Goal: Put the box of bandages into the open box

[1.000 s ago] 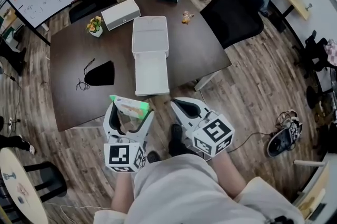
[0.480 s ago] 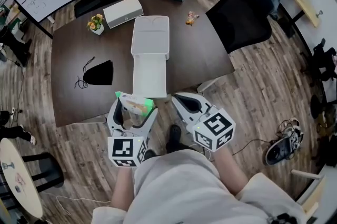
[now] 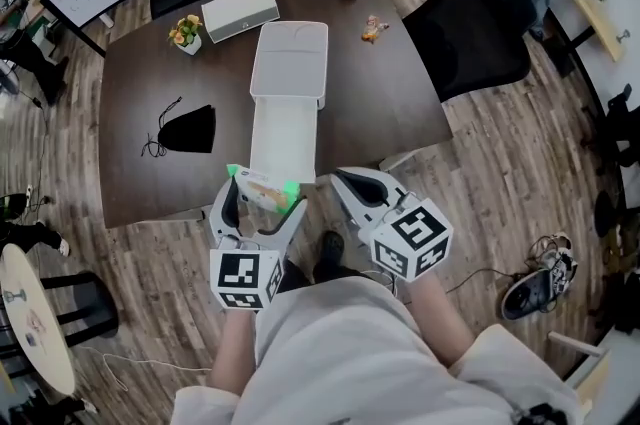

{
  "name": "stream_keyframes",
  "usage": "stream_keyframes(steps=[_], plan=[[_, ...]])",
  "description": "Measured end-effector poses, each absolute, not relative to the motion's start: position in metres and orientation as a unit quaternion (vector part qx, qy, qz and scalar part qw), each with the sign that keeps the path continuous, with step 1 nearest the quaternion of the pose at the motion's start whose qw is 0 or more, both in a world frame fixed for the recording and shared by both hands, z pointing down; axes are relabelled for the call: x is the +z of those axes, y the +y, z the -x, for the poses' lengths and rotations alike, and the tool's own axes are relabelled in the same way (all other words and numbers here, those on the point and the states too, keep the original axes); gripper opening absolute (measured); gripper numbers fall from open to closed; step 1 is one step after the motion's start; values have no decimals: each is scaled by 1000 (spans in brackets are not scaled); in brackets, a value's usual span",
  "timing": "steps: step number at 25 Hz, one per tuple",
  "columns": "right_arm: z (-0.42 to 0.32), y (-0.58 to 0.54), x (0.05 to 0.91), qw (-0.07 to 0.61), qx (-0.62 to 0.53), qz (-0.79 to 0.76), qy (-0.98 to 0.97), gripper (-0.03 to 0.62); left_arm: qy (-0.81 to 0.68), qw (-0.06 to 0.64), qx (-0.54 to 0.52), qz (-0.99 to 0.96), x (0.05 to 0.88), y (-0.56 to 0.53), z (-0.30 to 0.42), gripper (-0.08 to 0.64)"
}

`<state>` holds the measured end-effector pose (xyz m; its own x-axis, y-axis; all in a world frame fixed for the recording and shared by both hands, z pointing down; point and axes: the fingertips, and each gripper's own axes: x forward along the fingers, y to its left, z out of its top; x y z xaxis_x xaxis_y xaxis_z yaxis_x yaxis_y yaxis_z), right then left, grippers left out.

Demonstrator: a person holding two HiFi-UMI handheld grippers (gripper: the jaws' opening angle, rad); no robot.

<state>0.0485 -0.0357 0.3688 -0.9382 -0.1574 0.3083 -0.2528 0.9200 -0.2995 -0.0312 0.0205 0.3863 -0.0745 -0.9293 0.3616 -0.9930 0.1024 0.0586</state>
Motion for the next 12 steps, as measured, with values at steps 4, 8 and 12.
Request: stream_keyframes(steps=[4, 8, 12], plan=[[-46, -40, 372, 145, 175, -104, -968, 5, -724, 165, 103, -661, 390, 18, 30, 495], [-43, -43, 375, 153, 177, -103, -967, 5, -719, 170, 111, -664, 395, 15, 29, 495], [-41, -46, 377, 158, 179, -107, -965, 4, -713, 180, 112, -668, 402, 10, 33, 495]])
